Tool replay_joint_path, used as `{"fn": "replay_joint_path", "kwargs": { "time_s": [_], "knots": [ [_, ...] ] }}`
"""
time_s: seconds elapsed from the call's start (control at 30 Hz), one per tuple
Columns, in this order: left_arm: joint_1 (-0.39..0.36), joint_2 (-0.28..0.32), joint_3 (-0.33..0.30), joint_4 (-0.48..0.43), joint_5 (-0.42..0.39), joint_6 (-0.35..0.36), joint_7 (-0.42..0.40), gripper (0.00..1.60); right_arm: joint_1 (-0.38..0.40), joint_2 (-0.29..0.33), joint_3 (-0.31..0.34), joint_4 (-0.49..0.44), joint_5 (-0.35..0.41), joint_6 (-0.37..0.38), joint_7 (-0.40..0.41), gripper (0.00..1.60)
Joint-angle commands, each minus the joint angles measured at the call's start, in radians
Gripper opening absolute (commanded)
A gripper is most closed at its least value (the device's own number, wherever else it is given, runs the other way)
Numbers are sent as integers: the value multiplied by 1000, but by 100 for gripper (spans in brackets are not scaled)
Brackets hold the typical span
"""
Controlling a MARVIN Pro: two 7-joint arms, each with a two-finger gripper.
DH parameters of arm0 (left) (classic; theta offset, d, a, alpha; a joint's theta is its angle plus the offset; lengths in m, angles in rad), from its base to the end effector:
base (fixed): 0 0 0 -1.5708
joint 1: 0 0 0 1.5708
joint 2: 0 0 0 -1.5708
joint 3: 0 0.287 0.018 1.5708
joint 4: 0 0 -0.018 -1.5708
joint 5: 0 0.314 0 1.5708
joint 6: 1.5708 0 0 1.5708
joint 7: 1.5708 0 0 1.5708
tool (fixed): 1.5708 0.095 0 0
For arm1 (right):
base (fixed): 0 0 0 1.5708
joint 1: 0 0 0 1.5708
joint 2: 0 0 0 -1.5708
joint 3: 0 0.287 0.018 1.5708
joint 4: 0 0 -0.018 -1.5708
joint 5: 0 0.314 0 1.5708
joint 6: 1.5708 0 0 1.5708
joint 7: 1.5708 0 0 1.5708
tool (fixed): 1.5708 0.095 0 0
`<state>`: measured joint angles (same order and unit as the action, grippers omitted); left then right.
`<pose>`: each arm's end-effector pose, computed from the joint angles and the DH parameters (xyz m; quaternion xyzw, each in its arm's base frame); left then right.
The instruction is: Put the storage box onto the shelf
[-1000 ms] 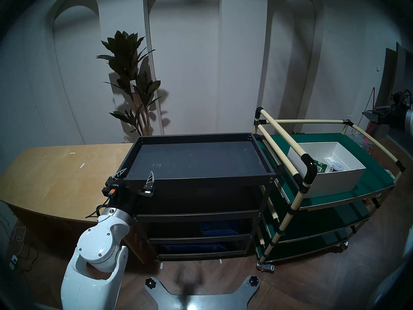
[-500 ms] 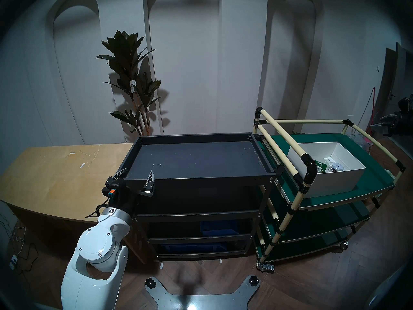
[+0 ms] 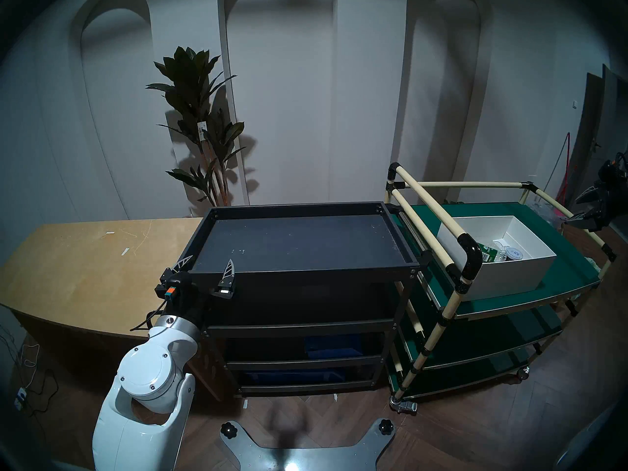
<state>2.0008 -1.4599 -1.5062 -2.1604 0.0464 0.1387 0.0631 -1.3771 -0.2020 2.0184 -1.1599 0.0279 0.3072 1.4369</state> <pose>0.3034 -0.0080 -0.2351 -0.6974 0.0543 -0.7141 0.0290 0.3212 -0.4358 0.0229 0.8568 0.3573 0.3615 0.0874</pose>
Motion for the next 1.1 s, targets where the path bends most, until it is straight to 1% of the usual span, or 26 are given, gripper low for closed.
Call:
{"fn": "replay_joint_path", "kwargs": {
  "time_s": [0.0,0.37,0.63,0.77,0.8,1.07],
  "knots": [
    [-8,-1,0,-16,-1,-5,0,160,7,52,-30,-41,-49,-75,23,160],
    [-9,1,1,-13,0,-5,2,160,-6,67,-147,-53,-128,-183,33,160],
    [-9,1,1,-11,0,-5,3,160,-8,64,-232,-63,-160,-237,11,160],
    [-10,2,2,-10,0,-5,4,160,0,45,-254,-66,-164,-241,-12,160],
    [-10,2,2,-9,0,-5,4,160,11,30,-264,-63,-160,-234,-29,160],
    [-10,3,2,-5,0,-5,5,160,44,-16,-300,-68,-158,-205,-74,160]
  ]
}}
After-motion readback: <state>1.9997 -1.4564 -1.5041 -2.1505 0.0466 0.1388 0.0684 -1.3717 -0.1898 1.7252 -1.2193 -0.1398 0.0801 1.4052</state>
